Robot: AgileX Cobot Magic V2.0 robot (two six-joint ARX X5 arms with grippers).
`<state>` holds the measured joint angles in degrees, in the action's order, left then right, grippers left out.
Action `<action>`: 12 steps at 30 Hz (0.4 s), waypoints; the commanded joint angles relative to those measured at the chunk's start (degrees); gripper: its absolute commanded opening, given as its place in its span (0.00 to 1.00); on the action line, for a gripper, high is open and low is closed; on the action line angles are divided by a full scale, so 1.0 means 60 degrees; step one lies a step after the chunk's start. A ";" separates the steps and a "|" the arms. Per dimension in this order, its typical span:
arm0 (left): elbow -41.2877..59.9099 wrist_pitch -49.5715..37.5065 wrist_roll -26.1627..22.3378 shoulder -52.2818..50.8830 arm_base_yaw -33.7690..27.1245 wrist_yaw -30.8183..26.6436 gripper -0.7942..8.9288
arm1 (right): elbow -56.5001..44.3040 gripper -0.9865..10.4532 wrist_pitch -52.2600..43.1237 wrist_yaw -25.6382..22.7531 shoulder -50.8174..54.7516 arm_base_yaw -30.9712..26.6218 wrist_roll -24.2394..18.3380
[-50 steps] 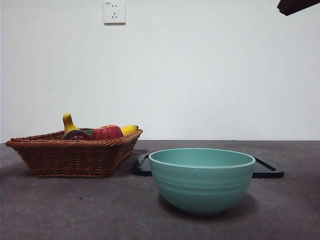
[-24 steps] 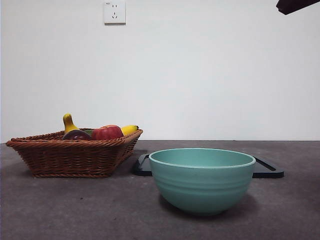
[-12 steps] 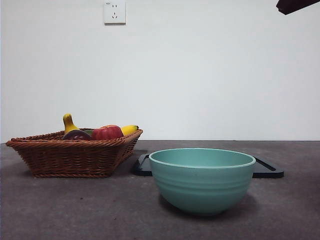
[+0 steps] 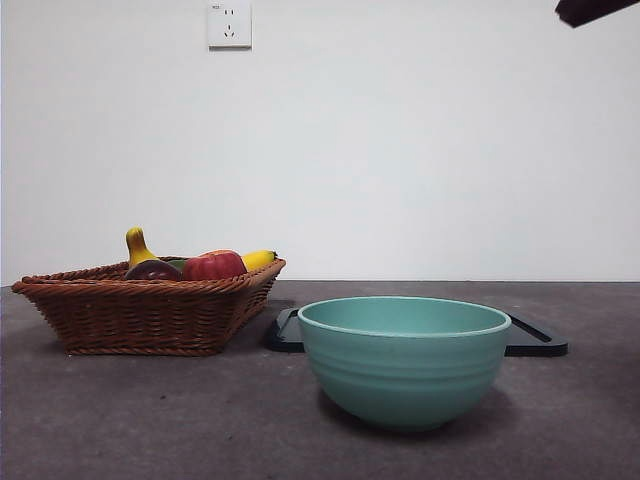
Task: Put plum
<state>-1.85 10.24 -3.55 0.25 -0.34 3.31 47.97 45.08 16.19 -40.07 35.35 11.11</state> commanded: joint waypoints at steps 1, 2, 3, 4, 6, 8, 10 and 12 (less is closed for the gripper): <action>0.0193 0.0080 0.0025 -0.0011 -0.0011 0.0011 0.10 | -0.0036 0.09 -0.0827 -0.0827 0.0375 -0.0488 -0.1297; 0.0193 0.0080 0.0025 -0.0015 -0.0011 0.0011 0.10 | -0.0138 0.09 -0.1107 -0.0951 0.0528 -0.0780 -0.1446; 0.0193 0.0080 0.0025 -0.0011 -0.0011 0.0011 0.10 | -0.0259 0.09 -0.1377 -0.0976 0.0699 -0.1122 -0.1530; 0.0193 0.0080 0.0025 -0.0011 -0.0011 0.0011 0.10 | -0.0441 0.09 -0.1705 -0.0973 0.0933 -0.1603 -0.1599; 0.0193 0.0080 0.0025 -0.0011 -0.0011 0.0011 0.10 | -0.0918 0.09 -0.2357 -0.0976 0.1486 -0.2626 -0.1636; 0.0193 0.0080 0.0025 -0.0011 -0.0011 0.0011 0.10 | -0.1508 0.09 -0.3042 -0.0980 0.2000 -0.3490 -0.1738; 0.0193 0.0080 0.0025 -0.0015 -0.0011 0.0011 0.10 | -0.2266 0.09 -0.3880 -0.1045 0.2554 -0.4244 -0.1796; 0.0193 0.0080 0.0025 -0.0011 -0.0011 0.0011 0.10 | -0.3118 0.09 -0.4736 -0.1158 0.3151 -0.4863 -0.1858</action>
<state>-1.85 10.24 -3.53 0.25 -0.32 3.31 30.92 19.00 9.26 -22.02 7.09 1.19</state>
